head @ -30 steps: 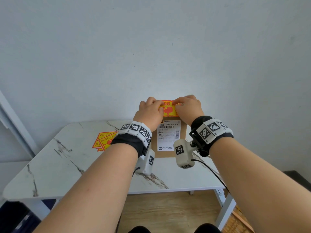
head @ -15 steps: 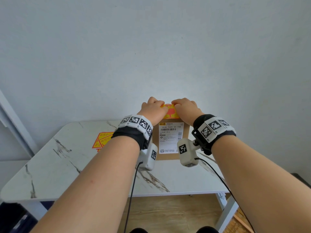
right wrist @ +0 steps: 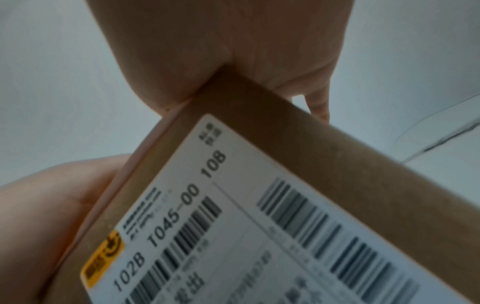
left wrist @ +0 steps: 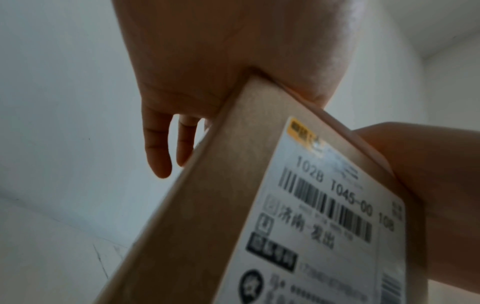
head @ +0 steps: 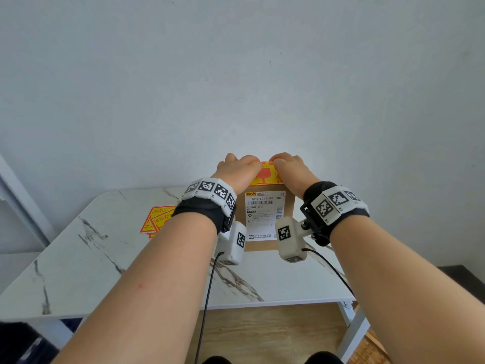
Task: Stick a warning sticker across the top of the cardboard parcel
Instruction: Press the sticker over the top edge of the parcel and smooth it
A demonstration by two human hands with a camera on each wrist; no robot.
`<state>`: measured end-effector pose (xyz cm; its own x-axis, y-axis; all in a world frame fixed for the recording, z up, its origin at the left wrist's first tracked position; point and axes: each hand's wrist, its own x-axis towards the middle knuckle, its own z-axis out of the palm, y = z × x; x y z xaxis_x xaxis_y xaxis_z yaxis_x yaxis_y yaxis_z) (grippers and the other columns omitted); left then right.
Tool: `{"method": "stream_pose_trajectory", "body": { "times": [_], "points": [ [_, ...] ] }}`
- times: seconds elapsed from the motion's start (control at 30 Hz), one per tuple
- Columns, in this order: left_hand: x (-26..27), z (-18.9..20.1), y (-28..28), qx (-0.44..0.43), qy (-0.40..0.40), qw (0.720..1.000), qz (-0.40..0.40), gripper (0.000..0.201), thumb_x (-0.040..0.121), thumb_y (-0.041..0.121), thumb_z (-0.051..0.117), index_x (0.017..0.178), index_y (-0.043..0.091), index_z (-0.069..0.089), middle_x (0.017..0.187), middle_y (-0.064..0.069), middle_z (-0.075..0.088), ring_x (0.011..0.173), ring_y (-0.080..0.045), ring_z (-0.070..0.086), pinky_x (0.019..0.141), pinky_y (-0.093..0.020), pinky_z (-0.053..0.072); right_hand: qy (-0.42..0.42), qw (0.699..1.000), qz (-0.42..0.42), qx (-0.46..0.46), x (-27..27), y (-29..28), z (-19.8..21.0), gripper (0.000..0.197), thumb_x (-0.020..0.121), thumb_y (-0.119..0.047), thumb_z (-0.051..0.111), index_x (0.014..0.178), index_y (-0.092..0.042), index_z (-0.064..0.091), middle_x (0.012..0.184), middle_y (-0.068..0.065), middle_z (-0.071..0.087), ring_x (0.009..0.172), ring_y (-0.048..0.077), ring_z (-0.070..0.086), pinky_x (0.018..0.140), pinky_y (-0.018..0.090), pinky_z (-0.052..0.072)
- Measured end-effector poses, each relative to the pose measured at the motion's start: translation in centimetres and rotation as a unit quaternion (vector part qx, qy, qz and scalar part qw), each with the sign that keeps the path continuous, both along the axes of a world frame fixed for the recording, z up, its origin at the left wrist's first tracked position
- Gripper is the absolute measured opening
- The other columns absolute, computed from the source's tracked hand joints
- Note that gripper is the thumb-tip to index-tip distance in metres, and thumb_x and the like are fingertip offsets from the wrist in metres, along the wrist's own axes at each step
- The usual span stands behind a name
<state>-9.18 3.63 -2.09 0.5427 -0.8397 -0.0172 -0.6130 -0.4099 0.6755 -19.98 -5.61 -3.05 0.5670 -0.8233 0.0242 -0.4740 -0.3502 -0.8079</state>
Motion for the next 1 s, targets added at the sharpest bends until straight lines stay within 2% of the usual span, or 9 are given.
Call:
{"method": "stream_pose_trajectory", "body": {
  "times": [0.2,0.3,0.37,0.47,0.53,0.63,0.77,0.87,1.0],
  "points": [
    [-0.6,0.0,0.1,0.021,-0.026,0.999,0.015,0.039,0.071,0.050,0.022,0.097,0.034,0.048,0.118,-0.005,0.045,0.119,-0.029,0.037,0.098,-0.046,0.036,-0.018,0.999,-0.027,0.003,-0.5,0.0,0.0,0.052,0.085,-0.037,0.037,0.133,-0.021,0.050,0.132,0.010,0.048,0.116,0.030,0.053,0.098,0.042,0.044],
    [-0.3,-0.2,0.3,0.006,-0.051,0.999,0.010,0.044,0.087,0.038,0.027,0.123,0.037,0.052,0.131,-0.002,0.038,0.131,-0.023,0.027,0.105,-0.043,0.031,-0.076,0.997,-0.022,0.010,-1.4,0.0,-0.3,0.050,0.086,-0.030,0.045,0.135,-0.021,0.052,0.125,0.007,0.058,0.102,0.021,0.057,0.081,0.031,0.044],
    [-0.5,-0.4,0.5,-0.023,-0.139,0.990,0.014,0.048,0.091,0.034,0.030,0.136,0.040,0.044,0.145,0.002,0.031,0.138,-0.019,0.022,0.109,-0.041,0.030,-0.107,0.994,-0.014,-0.004,-2.0,0.0,-0.9,0.042,0.091,-0.022,0.048,0.132,-0.023,0.057,0.121,0.005,0.062,0.101,0.021,0.061,0.084,0.031,0.049],
    [-1.1,-1.3,0.9,-0.095,-0.291,0.952,0.027,0.035,0.093,0.031,0.036,0.122,0.029,0.055,0.140,0.001,0.039,0.131,-0.021,0.033,0.102,-0.036,0.036,-0.135,0.989,-0.022,-0.061,-2.7,0.5,-1.9,0.030,0.093,-0.028,0.050,0.119,-0.027,0.066,0.119,0.003,0.063,0.100,0.020,0.064,0.080,0.030,0.052],
    [-1.6,-1.9,1.3,-0.138,-0.322,0.936,0.044,0.031,0.096,0.032,0.037,0.114,0.023,0.060,0.130,0.000,0.048,0.123,-0.021,0.040,0.097,-0.034,0.039,-0.148,0.985,-0.035,-0.085,-2.8,1.0,-2.3,0.028,0.093,-0.030,0.051,0.114,-0.027,0.069,0.118,0.002,0.065,0.099,0.019,0.064,0.078,0.029,0.052],
    [-2.0,-2.6,1.9,-0.165,-0.271,0.948,0.035,0.036,0.099,0.036,0.037,0.120,0.019,0.060,0.127,0.001,0.054,0.124,-0.019,0.041,0.101,-0.032,0.039,-0.161,0.982,-0.040,-0.095,-3.1,1.9,-2.3,0.030,0.095,-0.034,0.050,0.117,-0.026,0.068,0.117,-0.001,0.065,0.099,0.016,0.063,0.082,0.028,0.053],
    [-2.0,-3.1,2.7,-0.142,-0.231,0.962,-0.001,0.046,0.100,0.039,0.033,0.139,0.019,0.048,0.143,0.002,0.044,0.138,-0.016,0.030,0.114,-0.031,0.026,-0.183,0.981,-0.003,-0.060,-3.9,2.9,-2.7,0.031,0.098,-0.036,0.049,0.123,-0.027,0.065,0.087,-0.019,0.059,0.078,-0.003,0.056,0.069,0.011,0.041],
    [-2.2,-3.3,2.9,-0.127,-0.224,0.966,-0.014,0.050,0.102,0.039,0.029,0.146,0.017,0.040,0.150,0.000,0.036,0.143,-0.016,0.023,0.118,-0.032,0.019,-0.185,0.982,0.017,-0.045,-3.6,2.9,-3.5,0.048,0.089,-0.052,0.056,0.132,-0.033,0.054,0.110,-0.005,0.060,0.093,0.005,0.060,0.080,0.022,0.048],
    [-2.0,-3.0,3.1,-0.096,-0.224,0.969,-0.031,0.055,0.102,0.041,0.027,0.150,0.014,0.032,0.156,-0.002,0.029,0.147,-0.018,0.016,0.120,-0.032,0.014,-0.179,0.983,0.026,-0.035,-3.5,2.7,-3.9,0.063,0.085,-0.056,0.058,0.142,-0.033,0.044,0.129,0.000,0.051,0.111,0.015,0.058,0.096,0.033,0.049]
  ]
}}
